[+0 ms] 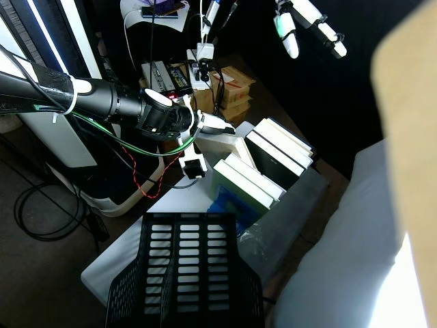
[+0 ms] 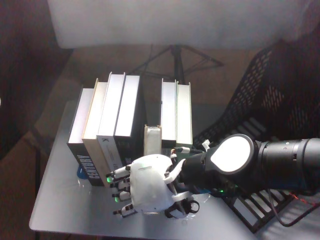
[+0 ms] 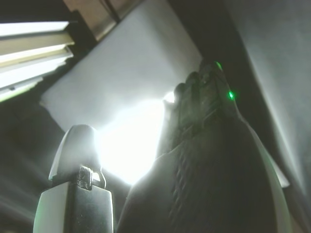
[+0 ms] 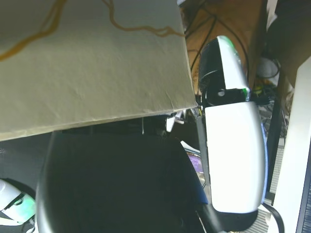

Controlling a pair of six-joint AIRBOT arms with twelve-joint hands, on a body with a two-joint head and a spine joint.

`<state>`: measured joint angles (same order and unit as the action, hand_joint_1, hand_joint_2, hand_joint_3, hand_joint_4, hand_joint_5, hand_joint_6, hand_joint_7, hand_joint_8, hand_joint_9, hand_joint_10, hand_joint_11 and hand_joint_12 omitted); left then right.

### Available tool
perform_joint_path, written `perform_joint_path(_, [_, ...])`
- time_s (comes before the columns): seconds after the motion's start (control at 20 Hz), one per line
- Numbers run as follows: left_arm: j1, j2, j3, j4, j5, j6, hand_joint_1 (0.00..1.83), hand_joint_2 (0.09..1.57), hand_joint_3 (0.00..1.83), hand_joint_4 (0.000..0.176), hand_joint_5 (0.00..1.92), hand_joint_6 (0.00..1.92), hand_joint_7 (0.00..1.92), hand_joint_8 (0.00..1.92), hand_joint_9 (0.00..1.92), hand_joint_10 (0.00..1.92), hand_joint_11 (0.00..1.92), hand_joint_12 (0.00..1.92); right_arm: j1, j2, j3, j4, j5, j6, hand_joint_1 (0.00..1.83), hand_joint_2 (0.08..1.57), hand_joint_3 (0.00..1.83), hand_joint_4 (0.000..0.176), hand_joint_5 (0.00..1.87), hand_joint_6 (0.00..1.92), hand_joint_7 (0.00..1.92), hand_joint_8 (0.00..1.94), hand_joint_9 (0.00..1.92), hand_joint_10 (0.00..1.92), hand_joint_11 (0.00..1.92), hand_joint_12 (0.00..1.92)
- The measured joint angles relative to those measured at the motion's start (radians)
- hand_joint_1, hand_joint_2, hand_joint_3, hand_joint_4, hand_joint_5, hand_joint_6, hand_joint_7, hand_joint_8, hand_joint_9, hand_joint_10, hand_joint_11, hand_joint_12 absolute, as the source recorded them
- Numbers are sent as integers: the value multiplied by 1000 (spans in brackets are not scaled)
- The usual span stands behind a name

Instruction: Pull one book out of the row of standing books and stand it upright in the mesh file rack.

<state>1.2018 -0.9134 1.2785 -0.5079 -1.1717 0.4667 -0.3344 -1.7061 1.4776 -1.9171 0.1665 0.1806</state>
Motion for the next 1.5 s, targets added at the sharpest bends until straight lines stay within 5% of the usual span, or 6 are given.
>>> perform_joint_path(0.4, [-106,-1,42,103,84,5,506,1312,0,33,33,13,0,0,0,0,0,0,0,32,-5,97,25,-1,945,1105,2,91,281,3,277,0,202,4,0,164])
perform_joint_path(0.55, [-130,-3,52,112,97,6,511,1313,0,43,25,10,0,0,0,0,0,0,0,37,-5,111,29,-1,915,1101,0,28,61,4,24,4,146,8,0,489])
perform_joint_path(0.65, [-145,-7,60,132,103,7,513,1327,0,58,13,5,0,0,0,0,0,0,0,42,-2,111,32,-2,986,1145,7,0,375,114,443,79,416,186,0,1154])
perform_joint_path(0.7, [-148,-7,60,136,106,8,511,1328,0,66,8,3,0,0,0,0,0,0,1,42,1,111,33,-6,994,1219,0,3,671,1087,747,167,637,337,49,1466])
perform_joint_path(0.8, [-148,-8,60,138,106,7,521,1328,0,78,5,2,0,0,0,0,0,0,1,40,8,114,33,-21,1210,1127,0,0,906,1037,1035,947,982,778,473,1676])
perform_joint_path(1.5, [-151,-8,61,142,104,7,491,1317,0,71,19,9,0,0,0,0,0,0,1,29,19,129,40,-17,1327,1136,4,0,929,1158,986,941,783,1205,360,1688])
